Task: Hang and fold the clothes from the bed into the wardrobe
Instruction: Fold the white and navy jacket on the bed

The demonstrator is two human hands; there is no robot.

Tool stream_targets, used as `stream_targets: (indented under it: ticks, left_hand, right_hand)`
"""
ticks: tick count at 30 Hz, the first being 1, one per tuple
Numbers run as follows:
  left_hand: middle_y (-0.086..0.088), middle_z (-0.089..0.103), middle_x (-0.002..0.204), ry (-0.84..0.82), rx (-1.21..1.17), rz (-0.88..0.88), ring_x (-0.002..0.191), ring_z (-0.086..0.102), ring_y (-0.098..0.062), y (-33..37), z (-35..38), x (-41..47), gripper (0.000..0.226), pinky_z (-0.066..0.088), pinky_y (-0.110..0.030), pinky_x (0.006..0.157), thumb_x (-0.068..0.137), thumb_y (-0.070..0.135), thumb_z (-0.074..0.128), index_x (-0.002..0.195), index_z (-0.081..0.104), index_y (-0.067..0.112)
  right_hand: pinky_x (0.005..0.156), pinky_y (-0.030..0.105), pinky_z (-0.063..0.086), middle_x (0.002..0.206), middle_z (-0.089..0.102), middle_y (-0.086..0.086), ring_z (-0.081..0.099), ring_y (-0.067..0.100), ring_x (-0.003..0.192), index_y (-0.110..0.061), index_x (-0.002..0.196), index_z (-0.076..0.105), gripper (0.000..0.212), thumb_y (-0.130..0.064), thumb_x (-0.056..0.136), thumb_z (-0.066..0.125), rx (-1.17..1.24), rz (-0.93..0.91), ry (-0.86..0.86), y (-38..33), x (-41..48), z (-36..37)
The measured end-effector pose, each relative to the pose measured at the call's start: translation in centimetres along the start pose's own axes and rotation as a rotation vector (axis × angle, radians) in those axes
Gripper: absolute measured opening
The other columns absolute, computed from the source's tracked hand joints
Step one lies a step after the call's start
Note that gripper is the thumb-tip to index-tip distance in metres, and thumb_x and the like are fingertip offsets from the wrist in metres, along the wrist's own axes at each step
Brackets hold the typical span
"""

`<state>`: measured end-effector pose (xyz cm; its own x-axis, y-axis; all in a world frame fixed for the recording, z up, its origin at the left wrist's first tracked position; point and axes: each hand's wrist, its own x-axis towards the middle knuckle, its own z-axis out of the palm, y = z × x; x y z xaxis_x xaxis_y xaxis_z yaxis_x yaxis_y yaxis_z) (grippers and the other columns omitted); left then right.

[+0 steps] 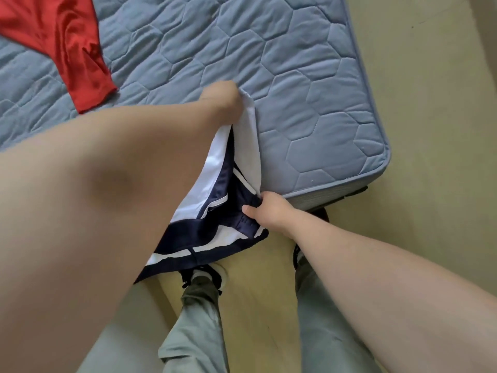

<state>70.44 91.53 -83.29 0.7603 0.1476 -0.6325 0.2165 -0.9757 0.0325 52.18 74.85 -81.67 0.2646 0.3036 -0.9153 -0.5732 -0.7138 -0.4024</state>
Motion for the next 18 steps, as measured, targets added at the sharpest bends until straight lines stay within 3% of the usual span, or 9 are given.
stream_targets:
  ticks: [3, 7, 10, 12, 15, 18]
  left_hand:
    - [-0.018, 0.060, 0.127, 0.073, -0.098, -0.076, 0.118, 0.056, -0.038, 2.0, -1.6, 0.7, 0.028, 0.038, -0.036, 0.078, 0.098, 0.014, 0.042, 0.121, 0.056, 0.008]
    - [-0.019, 0.061, 0.122, 0.211, -0.333, -0.088, 0.113, 0.059, -0.036, 7.0, -6.0, 2.4, 0.022, 0.044, -0.037, 0.078, 0.096, 0.014, 0.041, 0.113, 0.054, 0.013]
    - [-0.018, 0.065, 0.112, 0.253, -0.578, -0.044, 0.099, 0.068, -0.035, 11.7, -9.3, 3.5, 0.015, 0.058, -0.039, 0.072, 0.097, 0.017, 0.037, 0.105, 0.049, 0.019]
    - [-0.012, 0.065, 0.109, 0.290, -0.651, 0.007, 0.093, 0.069, -0.029, 13.8, -10.5, 3.4, 0.012, 0.053, -0.032, 0.063, 0.098, 0.023, 0.037, 0.104, 0.046, 0.022]
    - [-0.002, 0.054, 0.127, 0.423, -0.590, 0.050, 0.100, 0.054, -0.013, 14.3, -9.3, 1.9, 0.034, 0.038, -0.021, 0.076, 0.097, 0.041, 0.052, 0.123, 0.050, 0.019]
    - [-0.004, 0.041, 0.144, 0.377, -0.388, 0.085, 0.121, 0.050, -0.021, 11.6, -5.1, -2.3, 0.063, 0.038, -0.030, 0.097, 0.089, 0.044, 0.062, 0.140, 0.042, 0.014]
  right_hand:
    - [0.080, 0.035, 0.052, 0.108, 0.068, 0.002, 0.063, 0.024, 0.099, -0.017, 0.112, 0.064, 0.033, -0.044, 0.093, 0.066, -0.020, -0.092, 0.118, -0.2, -0.7, -3.4]
    - [0.055, 0.030, 0.037, 0.084, 0.060, -0.002, 0.056, 0.017, 0.074, -0.022, 0.085, 0.052, 0.026, -0.041, 0.088, 0.069, 0.078, -0.096, 0.369, 0.1, -1.5, -11.9]
    - [0.067, 0.034, 0.045, 0.090, 0.062, 0.002, 0.058, 0.027, 0.083, -0.022, 0.086, 0.052, 0.028, -0.045, 0.085, 0.068, 0.024, -0.075, 0.562, 0.8, -2.6, -18.3]
    - [0.068, 0.034, 0.042, 0.092, 0.061, 0.002, 0.056, 0.028, 0.086, -0.021, 0.090, 0.053, 0.030, -0.045, 0.085, 0.069, -0.015, -0.072, 0.620, 1.3, -3.3, -21.2]
    - [0.055, 0.031, 0.033, 0.085, 0.057, 0.001, 0.056, 0.027, 0.080, -0.018, 0.088, 0.050, 0.032, -0.044, 0.087, 0.069, -0.074, -0.089, 0.594, 1.7, -3.6, -22.7]
    - [0.053, 0.031, 0.031, 0.088, 0.057, 0.002, 0.055, 0.024, 0.075, -0.015, 0.096, 0.050, 0.033, -0.042, 0.089, 0.068, -0.078, -0.105, 0.595, 1.6, -3.1, -22.3]
